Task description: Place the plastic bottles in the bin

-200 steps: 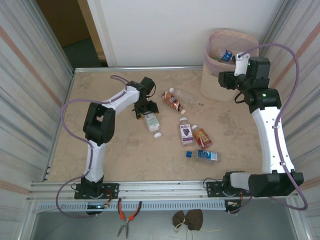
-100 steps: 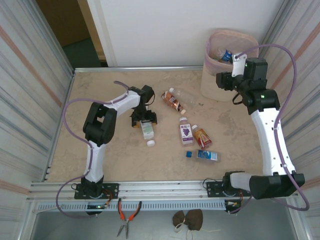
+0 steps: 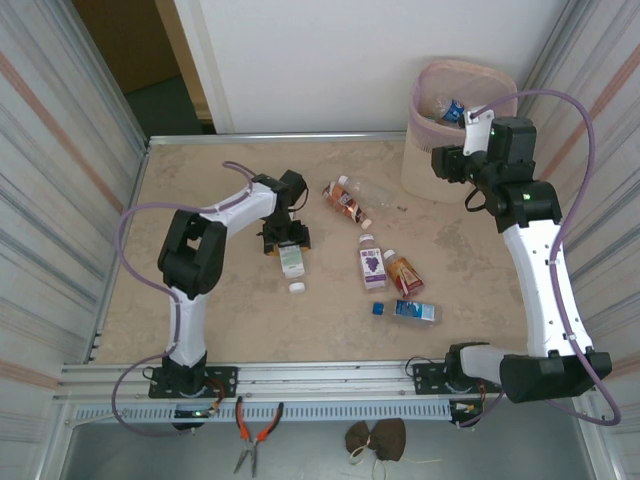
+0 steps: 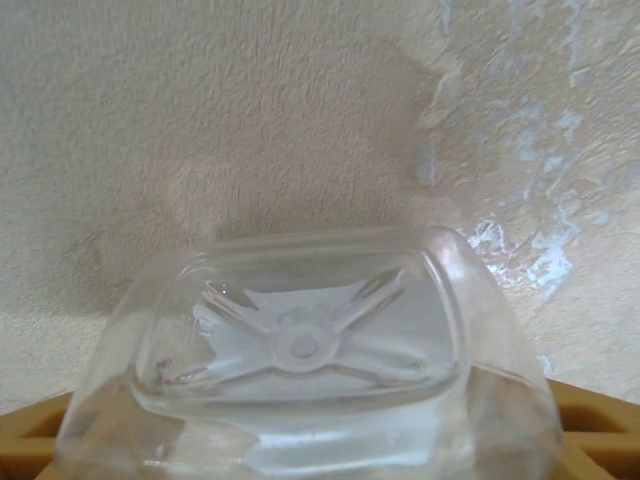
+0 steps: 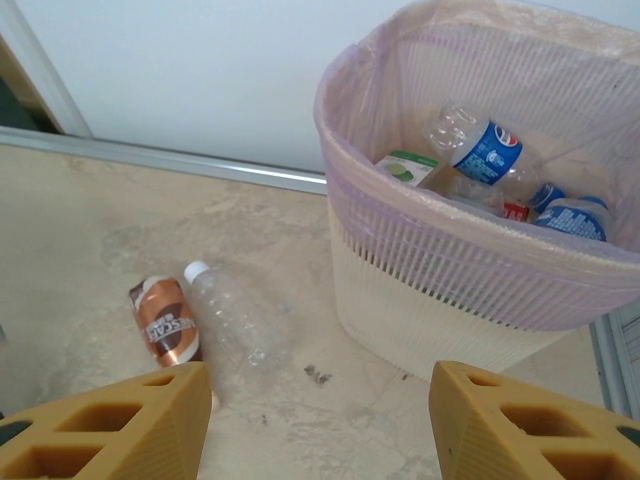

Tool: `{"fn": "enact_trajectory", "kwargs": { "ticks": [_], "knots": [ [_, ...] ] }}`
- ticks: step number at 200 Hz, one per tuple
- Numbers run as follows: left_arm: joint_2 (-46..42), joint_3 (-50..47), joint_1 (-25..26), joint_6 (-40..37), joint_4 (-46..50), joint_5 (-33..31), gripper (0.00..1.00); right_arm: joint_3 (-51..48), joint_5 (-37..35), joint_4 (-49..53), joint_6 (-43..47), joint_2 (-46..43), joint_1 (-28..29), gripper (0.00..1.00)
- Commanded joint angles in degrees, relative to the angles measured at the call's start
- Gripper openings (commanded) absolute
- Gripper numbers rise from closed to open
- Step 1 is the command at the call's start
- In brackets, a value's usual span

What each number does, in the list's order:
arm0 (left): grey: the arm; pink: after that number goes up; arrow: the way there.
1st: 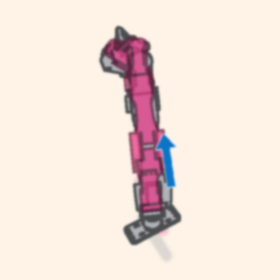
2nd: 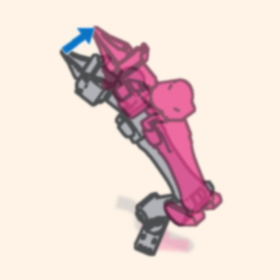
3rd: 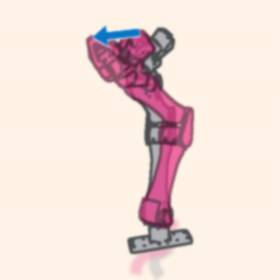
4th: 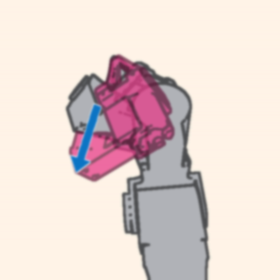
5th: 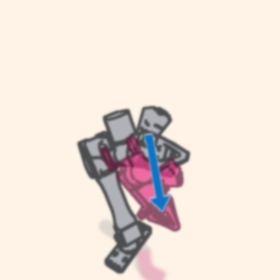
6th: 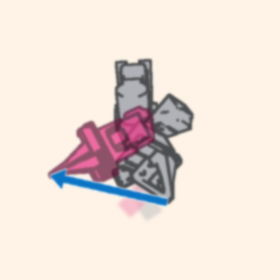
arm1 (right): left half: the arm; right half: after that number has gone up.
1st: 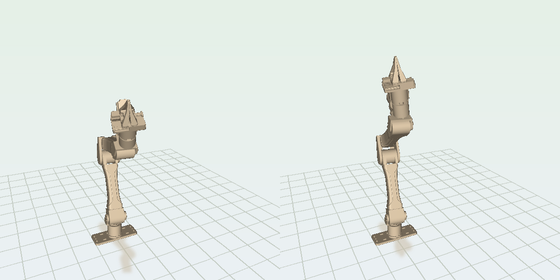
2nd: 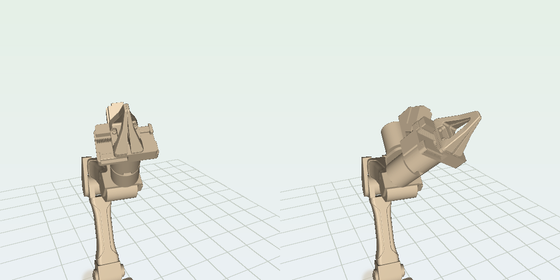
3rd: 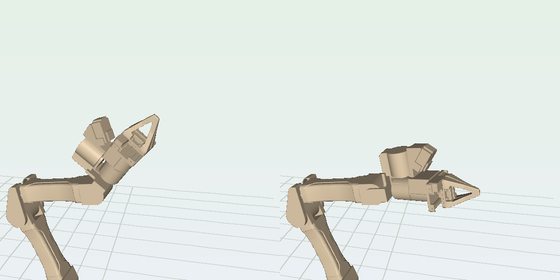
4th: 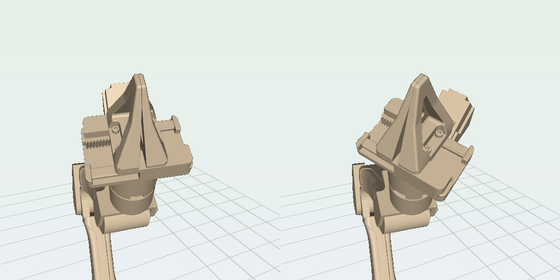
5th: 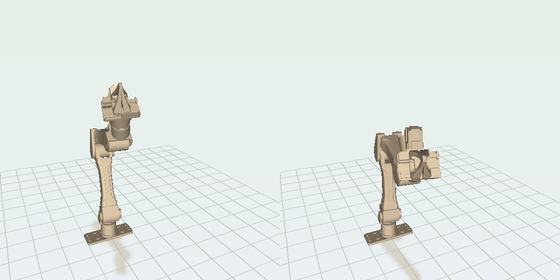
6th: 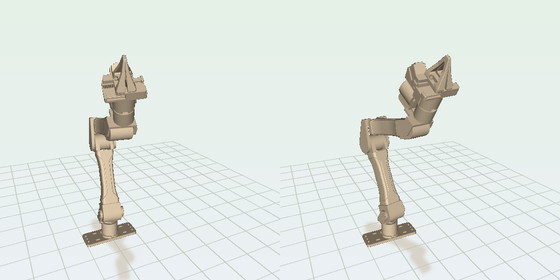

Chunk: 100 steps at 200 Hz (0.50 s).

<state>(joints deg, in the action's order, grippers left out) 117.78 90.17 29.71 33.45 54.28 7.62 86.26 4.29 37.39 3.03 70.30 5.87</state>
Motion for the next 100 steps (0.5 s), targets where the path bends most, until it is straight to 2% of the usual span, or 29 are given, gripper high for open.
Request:
{"fn": "enact_trajectory", "kwargs": {
  "ticks": [1,48,100],
  "knots": [
    [-5.17,-0.83,0.33,-0.14,-0.99,-1.31,0.67,-0.76,0.31,0.67,-1.85,-2.05,0.85,0.58],
    [-15.62,-5.0,0.34,-5.14,-13.0,2.75,0.66,-4.06,7.54,-2.71,-5.31,-4.28,2.11,0.58],
    [-28.68,-13.15,-0.83,-10.68,-33.89,15.66,0.57,-9.64,20.24,-11.41,-8.8,-7.53,3.25,0.59]
  ]
}}
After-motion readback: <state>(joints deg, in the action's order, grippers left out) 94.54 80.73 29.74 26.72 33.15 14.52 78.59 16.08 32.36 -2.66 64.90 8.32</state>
